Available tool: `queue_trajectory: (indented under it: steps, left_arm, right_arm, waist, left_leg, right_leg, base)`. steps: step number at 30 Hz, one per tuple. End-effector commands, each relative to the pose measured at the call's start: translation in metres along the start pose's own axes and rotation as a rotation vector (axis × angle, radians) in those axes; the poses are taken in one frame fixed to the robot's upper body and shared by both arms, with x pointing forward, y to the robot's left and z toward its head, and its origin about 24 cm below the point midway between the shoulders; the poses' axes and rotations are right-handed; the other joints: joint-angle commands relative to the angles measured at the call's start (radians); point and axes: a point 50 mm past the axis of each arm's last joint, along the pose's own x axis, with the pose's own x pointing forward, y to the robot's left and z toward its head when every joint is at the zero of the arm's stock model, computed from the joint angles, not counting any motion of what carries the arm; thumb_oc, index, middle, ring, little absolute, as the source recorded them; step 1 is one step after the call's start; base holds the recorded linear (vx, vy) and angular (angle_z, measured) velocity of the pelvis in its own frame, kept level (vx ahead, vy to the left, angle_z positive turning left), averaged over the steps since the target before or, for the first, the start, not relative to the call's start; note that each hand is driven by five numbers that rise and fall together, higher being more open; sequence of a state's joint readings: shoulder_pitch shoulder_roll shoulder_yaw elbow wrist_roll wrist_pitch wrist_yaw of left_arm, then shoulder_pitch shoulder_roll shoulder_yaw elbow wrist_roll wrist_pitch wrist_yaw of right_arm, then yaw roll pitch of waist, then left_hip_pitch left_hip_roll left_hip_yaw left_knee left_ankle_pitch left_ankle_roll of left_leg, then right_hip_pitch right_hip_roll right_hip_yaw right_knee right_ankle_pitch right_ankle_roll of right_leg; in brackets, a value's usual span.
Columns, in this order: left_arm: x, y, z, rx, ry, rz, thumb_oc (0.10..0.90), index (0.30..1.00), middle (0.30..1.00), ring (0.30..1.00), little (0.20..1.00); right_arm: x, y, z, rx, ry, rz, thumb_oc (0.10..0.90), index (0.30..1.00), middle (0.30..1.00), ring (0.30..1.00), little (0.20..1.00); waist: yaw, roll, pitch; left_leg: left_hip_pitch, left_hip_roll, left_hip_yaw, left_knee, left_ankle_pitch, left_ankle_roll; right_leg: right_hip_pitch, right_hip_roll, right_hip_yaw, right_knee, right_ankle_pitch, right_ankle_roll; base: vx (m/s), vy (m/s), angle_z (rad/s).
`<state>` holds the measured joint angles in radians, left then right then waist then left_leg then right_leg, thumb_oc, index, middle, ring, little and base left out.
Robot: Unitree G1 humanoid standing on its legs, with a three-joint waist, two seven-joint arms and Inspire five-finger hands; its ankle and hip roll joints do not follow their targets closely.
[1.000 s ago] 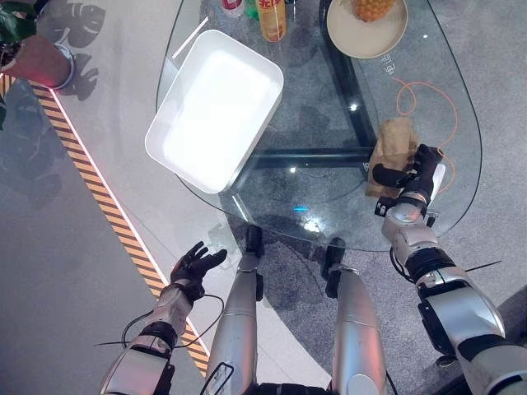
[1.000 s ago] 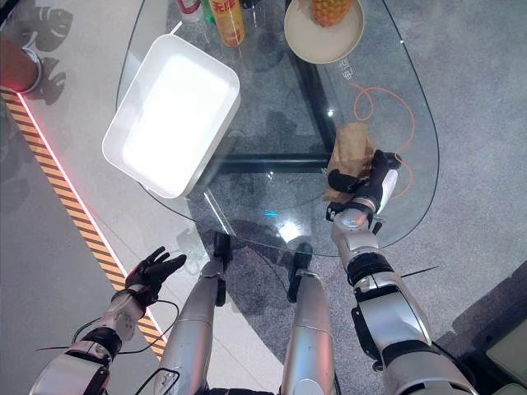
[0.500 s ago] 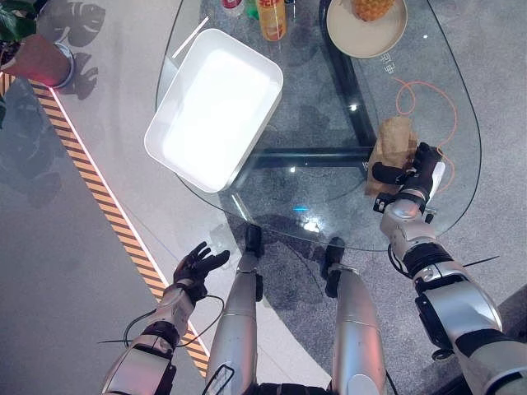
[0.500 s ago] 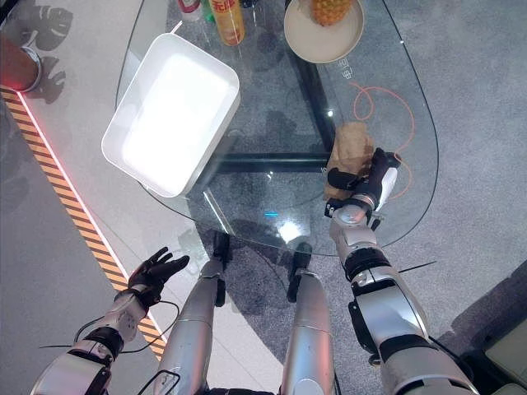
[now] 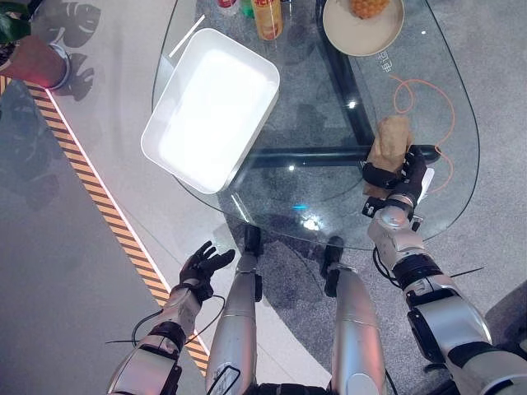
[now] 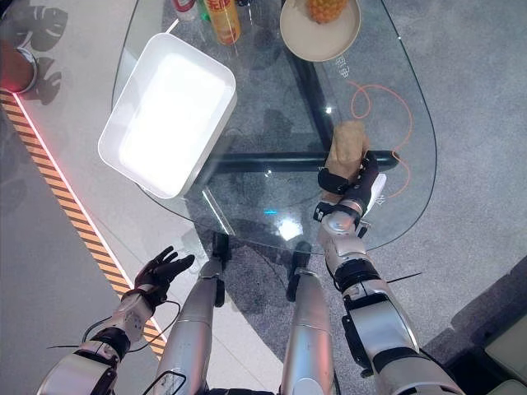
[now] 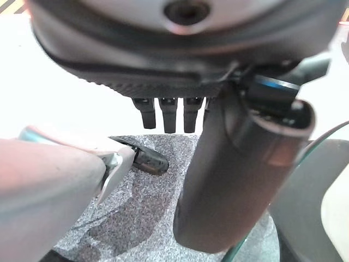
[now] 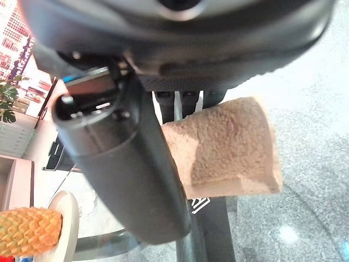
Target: Wipe the table with a cloth and put it in the basket.
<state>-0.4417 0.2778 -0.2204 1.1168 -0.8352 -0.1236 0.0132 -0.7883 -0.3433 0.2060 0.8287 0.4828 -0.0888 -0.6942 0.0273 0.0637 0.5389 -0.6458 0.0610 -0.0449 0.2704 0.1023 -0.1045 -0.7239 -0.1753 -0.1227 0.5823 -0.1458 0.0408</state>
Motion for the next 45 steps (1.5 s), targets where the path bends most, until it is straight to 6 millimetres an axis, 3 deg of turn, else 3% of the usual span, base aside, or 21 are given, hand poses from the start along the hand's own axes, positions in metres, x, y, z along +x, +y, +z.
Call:
queue_trajectory:
  steps: [1, 16, 26, 43, 44, 45]
  left_arm:
    - [-0.003, 0.012, 0.001, -0.011, -0.042, 0.045, 0.800, 0.900, 0.900, 0.900, 0.900]
    - [-0.001, 0.007, 0.003, -0.003, -0.038, 0.034, 0.800, 0.900, 0.900, 0.900, 0.900]
    - [0.002, 0.000, 0.007, 0.006, -0.035, 0.023, 0.800, 0.900, 0.900, 0.900, 0.900]
    - [0.004, -0.006, 0.007, 0.024, -0.024, 0.005, 0.800, 0.900, 0.900, 0.900, 0.900]
    - [0.004, -0.005, 0.007, 0.027, -0.023, 0.004, 0.800, 0.900, 0.900, 0.900, 0.900]
    - [0.004, -0.005, 0.007, 0.027, -0.023, 0.004, 0.800, 0.900, 0.900, 0.900, 0.900]
  right_arm:
    - [-0.005, 0.000, 0.012, 0.036, -0.086, -0.004, 0.800, 0.900, 0.900, 0.900, 0.900]
    - [-0.002, -0.006, -0.009, -0.159, -0.050, -0.045, 0.800, 0.900, 0.900, 0.900, 0.900]
    - [0.000, 0.000, -0.009, -0.286, -0.059, -0.024, 0.800, 0.900, 0.900, 0.900, 0.900]
    - [0.010, -0.005, -0.015, -0.494, -0.007, -0.037, 0.800, 0.900, 0.900, 0.900, 0.900]
    - [0.010, -0.005, -0.018, -0.510, 0.001, -0.030, 0.753, 0.860, 0.860, 0.860, 0.853]
    - [0.010, -0.005, -0.019, -0.513, 0.004, -0.028, 0.558, 0.693, 0.693, 0.693, 0.658]
  waist:
    - [-0.006, -0.013, -0.019]
    - [0.000, -0.008, -0.019]
    - [0.007, -0.002, -0.019]
    - [0.025, 0.012, -0.019]
    - [0.026, 0.013, -0.019]
    - [0.026, 0.013, -0.019]
  left_leg:
    - [0.017, -0.081, 0.082, 0.111, -0.135, 0.082]
    - [0.005, -0.084, 0.078, 0.122, -0.138, 0.084]
    - [-0.006, -0.086, 0.076, 0.133, -0.139, 0.083]
    - [-0.006, -0.095, 0.069, 0.137, -0.139, 0.086]
    - [-0.006, -0.096, 0.068, 0.139, -0.139, 0.086]
    - [-0.007, -0.096, 0.068, 0.140, -0.139, 0.086]
  right_leg:
    - [0.050, 0.079, 0.006, -0.136, 0.093, -0.015]
    - [0.043, 0.075, 0.002, -0.131, 0.095, -0.012]
    - [0.034, 0.070, 0.000, -0.125, 0.094, -0.012]
    - [0.030, 0.066, -0.004, -0.115, 0.091, -0.014]
    - [0.029, 0.066, -0.005, -0.112, 0.091, -0.014]
    - [0.028, 0.066, -0.005, -0.112, 0.091, -0.014]
  base:
    - [0.00, 0.000, 0.00]
    - [0.00, 0.000, 0.00]
    - [0.00, 0.000, 0.00]
    - [0.00, 0.000, 0.00]
    - [0.00, 0.000, 0.00]
    - [0.00, 0.000, 0.00]
